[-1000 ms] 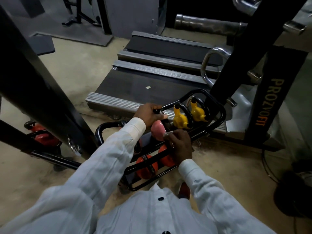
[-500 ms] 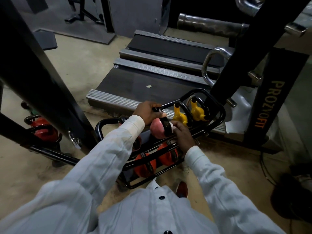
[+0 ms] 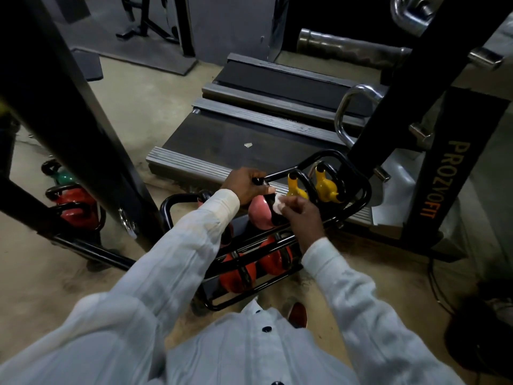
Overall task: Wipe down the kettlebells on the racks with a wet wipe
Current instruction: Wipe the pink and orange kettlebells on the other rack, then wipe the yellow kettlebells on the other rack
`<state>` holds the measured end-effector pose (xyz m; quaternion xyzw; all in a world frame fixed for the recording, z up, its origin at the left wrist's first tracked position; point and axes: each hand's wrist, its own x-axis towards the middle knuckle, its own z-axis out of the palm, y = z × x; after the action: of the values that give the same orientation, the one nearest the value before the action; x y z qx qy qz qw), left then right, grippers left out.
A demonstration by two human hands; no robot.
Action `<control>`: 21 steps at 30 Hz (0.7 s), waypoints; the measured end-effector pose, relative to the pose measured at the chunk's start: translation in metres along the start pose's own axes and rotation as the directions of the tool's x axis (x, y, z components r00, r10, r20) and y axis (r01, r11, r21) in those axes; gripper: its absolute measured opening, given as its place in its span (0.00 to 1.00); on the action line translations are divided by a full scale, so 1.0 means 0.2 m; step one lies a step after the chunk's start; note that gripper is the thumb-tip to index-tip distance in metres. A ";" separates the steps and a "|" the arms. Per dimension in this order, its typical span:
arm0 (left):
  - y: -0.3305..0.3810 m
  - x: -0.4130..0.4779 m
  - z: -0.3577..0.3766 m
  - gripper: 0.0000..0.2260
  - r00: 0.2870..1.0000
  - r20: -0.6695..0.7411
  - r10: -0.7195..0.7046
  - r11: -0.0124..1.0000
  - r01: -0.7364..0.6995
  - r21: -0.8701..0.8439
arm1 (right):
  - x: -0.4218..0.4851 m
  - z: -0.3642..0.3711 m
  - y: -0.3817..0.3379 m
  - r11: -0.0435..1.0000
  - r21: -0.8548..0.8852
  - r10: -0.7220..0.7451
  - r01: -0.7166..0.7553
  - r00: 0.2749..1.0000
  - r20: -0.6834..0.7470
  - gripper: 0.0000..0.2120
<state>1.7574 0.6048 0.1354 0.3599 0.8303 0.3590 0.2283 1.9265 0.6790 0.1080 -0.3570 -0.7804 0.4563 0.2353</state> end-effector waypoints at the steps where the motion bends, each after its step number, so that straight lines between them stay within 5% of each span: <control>1: 0.00 0.00 0.00 0.24 1.000 -0.003 -0.004 1.000 0.004 0.004 | -0.03 0.01 0.05 0.998 0.029 -0.058 0.060 0.997 -0.059 0.09; 5: 0.02 0.00 0.02 0.24 1.000 -0.006 -0.019 1.000 0.019 0.016 | -0.02 0.09 0.05 0.861 -0.261 -0.463 0.437 0.886 -0.043 0.04; 8: 0.02 0.00 0.01 0.22 1.000 0.004 -0.003 1.000 0.003 0.024 | 0.02 0.11 0.03 0.711 -0.471 -0.563 0.522 0.824 0.063 0.01; 13: 0.02 0.03 0.03 0.20 1.000 -0.001 -0.007 1.000 0.007 -0.027 | -0.11 0.02 0.22 0.815 -0.357 -0.469 0.457 0.881 0.057 0.09; 18: 0.03 0.05 0.03 0.14 0.998 0.026 -0.048 0.991 0.051 -0.124 | 0.01 -0.21 0.27 0.974 -0.052 -0.225 0.220 0.967 -0.120 0.13; 21: 0.11 0.08 0.06 0.14 0.996 -0.057 -0.065 0.997 0.062 -0.052 | 0.22 -0.33 0.25 0.997 -0.013 -0.079 0.078 0.980 -0.184 0.13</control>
<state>1.7631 0.6327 0.1425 0.3167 0.8386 0.3825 0.2241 1.9619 0.7652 0.0969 -0.3674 -0.7701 0.4092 0.3233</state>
